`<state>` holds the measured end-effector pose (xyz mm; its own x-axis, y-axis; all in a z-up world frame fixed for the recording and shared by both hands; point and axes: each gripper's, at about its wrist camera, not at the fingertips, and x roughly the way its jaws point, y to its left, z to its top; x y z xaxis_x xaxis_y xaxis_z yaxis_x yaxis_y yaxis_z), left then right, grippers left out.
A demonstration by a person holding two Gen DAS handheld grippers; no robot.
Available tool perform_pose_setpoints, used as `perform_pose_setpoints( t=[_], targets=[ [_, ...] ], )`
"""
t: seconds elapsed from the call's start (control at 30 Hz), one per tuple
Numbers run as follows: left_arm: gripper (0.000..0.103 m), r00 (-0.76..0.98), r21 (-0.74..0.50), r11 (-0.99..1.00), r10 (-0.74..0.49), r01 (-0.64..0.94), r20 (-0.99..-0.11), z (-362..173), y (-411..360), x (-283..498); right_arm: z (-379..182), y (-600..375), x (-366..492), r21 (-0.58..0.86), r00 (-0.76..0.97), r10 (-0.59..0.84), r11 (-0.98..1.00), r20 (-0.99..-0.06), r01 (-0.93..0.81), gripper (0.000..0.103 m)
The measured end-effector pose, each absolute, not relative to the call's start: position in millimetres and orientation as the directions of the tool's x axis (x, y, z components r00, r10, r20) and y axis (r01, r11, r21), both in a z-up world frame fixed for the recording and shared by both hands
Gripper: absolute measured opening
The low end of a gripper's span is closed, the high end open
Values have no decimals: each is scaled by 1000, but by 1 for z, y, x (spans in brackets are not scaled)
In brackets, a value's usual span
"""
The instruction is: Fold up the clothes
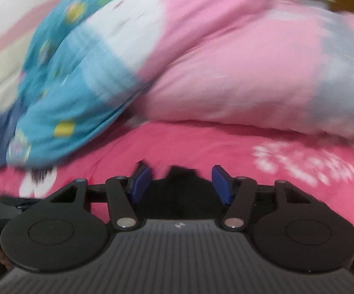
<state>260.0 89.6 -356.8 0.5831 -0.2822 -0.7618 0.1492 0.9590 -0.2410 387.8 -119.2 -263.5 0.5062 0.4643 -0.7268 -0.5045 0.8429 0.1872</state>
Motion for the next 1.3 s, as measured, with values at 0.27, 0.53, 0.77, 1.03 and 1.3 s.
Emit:
perform_pose_setpoints(
  t=[0.27,0.53,0.77,1.03,1.3],
  targets=[
    [51,581,-182,949,-303,258,-755,-368,61,273,-285,-71,410,224,424,441,854,-791,-470,31],
    [43,429,-308,923,-380,230,-820,-377,108,227,-257,-159,306,322,369,422,897,-828,-302,31],
    [43,183,-475,869,-494,143,-850,-372,147,128,-251,-249,163,212,200,214,977,-956,-29,31],
    [44,71,-451,892,-452,27,-889,-377,136,39,-279,-309,43,70,46,67,995,-997,76,35],
    [42,54,-346,936,-350,70,-935,-389,102,7,-295,-340,15,132,90,124,987,-988,92,41]
  ],
)
